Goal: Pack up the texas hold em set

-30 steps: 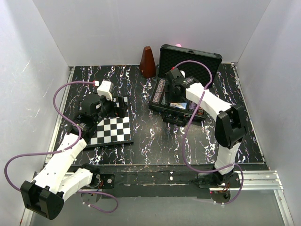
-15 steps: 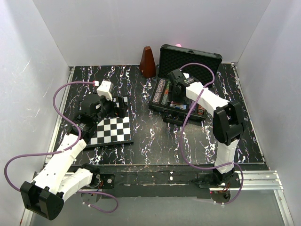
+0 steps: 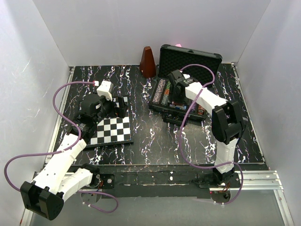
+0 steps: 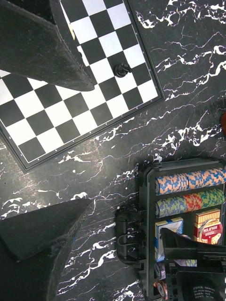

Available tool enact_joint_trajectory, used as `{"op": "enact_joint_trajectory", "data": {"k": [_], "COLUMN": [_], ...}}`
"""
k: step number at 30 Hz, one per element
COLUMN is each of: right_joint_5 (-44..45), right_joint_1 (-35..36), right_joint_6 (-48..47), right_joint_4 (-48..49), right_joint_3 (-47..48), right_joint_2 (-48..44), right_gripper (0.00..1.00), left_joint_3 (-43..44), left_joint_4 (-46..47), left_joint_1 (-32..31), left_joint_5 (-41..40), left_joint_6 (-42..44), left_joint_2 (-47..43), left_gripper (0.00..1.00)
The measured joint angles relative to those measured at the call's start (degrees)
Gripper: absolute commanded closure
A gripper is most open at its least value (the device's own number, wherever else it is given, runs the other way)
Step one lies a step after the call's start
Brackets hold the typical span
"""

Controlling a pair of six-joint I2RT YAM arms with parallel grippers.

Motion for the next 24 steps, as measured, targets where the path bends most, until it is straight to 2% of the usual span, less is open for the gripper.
{"op": "enact_joint_trajectory", "data": {"k": [7,16,20,24], "right_joint_5": [0.66,1.03,1.29,1.49], "right_joint_1": [-0.07,-0.07,-0.09,-0.33], "right_joint_6": [1.42,2.97,3.34,3.45], "right_joint_4": [-1.01,-1.49,-1.46,-1.60], "right_joint_3": [0.02,0.37,0.46,0.52], "right_joint_2": [0.87,1.16,1.27,1.27], "right_gripper": [0.54,0.20,0.14,0.13], "left_joint_3": [0.00,0.00,0.00,0.00], "left_joint_4": [0.00,0.00,0.00,0.00], "left_joint_1": [0.00,0.00,0.00,0.00], "left_joint_5": [-0.02,0.00,-0.02,0.00], "left_joint_6": [0.00,0.00,0.00,0.00], "left_joint_2": [0.00,-0.15,-0.26,-0.28], "left_gripper": [0.02,0.02,0.02,0.02]}}
